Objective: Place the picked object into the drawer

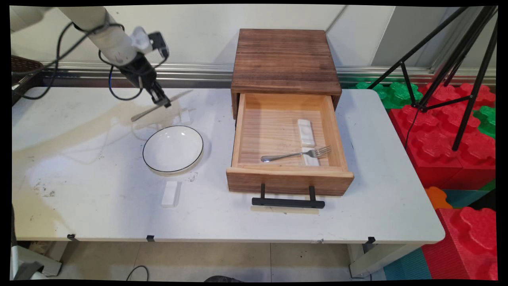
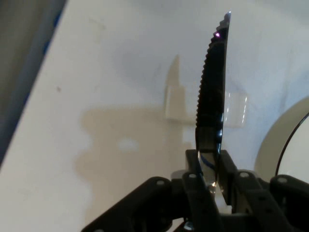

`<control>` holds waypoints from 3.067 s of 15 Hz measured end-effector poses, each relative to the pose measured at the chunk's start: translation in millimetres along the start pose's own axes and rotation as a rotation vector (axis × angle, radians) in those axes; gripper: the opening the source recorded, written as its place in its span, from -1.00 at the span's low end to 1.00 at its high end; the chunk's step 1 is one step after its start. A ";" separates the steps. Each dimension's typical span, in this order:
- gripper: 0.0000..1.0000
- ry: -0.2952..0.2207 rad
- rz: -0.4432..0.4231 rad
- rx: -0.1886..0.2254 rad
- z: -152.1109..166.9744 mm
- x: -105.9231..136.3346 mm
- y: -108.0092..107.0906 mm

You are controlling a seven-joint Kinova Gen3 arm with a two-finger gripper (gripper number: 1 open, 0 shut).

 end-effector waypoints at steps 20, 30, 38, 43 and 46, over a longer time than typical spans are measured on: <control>-1.00 0.416 0.295 -0.042 -151.7 164.6 106.3; -1.00 0.456 0.397 -0.162 -115.2 233.2 157.6; -1.00 0.420 0.428 -0.216 -47.9 248.4 168.5; -1.00 0.390 0.435 -0.235 -12.4 248.5 169.6; -1.00 0.365 0.438 -0.245 14.1 247.8 169.1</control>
